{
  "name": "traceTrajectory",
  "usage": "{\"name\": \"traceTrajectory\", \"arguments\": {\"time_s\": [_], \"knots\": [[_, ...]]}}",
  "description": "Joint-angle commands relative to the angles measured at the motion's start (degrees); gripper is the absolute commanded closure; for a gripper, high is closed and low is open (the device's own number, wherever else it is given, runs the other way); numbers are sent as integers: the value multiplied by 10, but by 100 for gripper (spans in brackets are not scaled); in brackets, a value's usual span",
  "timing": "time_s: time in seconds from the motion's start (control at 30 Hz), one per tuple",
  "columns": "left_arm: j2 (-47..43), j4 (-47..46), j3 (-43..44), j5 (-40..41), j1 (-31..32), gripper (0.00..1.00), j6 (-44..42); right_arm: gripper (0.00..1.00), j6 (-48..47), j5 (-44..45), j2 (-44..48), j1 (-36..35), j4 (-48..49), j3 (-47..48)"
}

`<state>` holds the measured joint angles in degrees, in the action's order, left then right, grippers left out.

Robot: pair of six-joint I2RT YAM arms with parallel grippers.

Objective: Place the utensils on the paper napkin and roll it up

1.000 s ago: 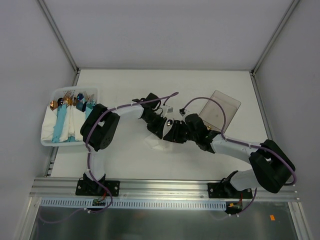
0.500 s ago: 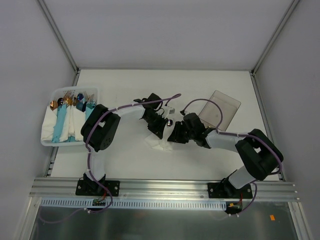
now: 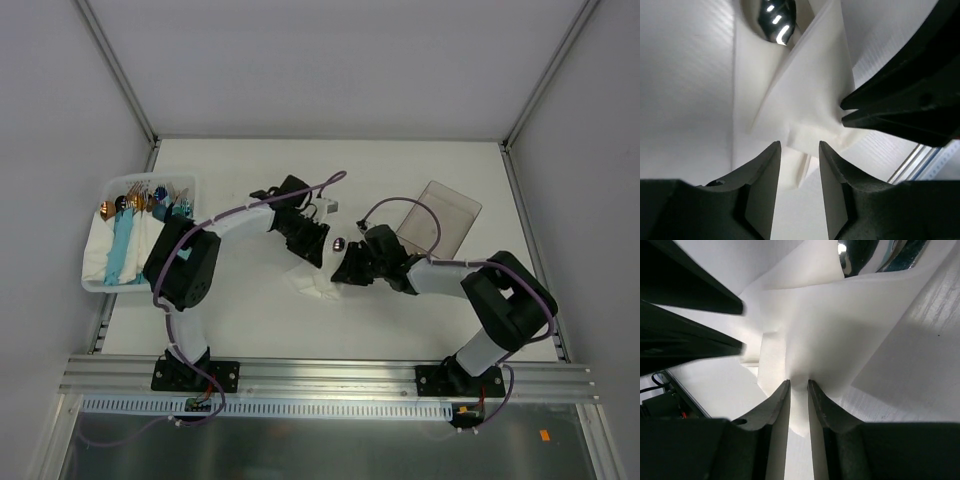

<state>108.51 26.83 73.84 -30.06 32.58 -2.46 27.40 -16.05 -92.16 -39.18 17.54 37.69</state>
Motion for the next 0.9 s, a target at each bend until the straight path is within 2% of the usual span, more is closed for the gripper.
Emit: {"name": "traceTrajectory", "arguments": {"time_s": [0.0,0.1,0.37,0.63,0.87], "knots": [[-90,5,-10,-39,-59,61,22,76,-25,16,-27,-1,-49,9],[-111,8,-25,-36,-89,55,21,76,-37,21,-31,-4,-72,20],[-59,19,-61,-21,-141,54,18,78,-59,48,-43,-20,-145,56],[-6,-1,-97,-46,-147,51,48,80,-77,59,-57,-29,-173,80],[40,-30,-91,-81,-137,49,78,81,-79,58,-69,-33,-191,86]]}}
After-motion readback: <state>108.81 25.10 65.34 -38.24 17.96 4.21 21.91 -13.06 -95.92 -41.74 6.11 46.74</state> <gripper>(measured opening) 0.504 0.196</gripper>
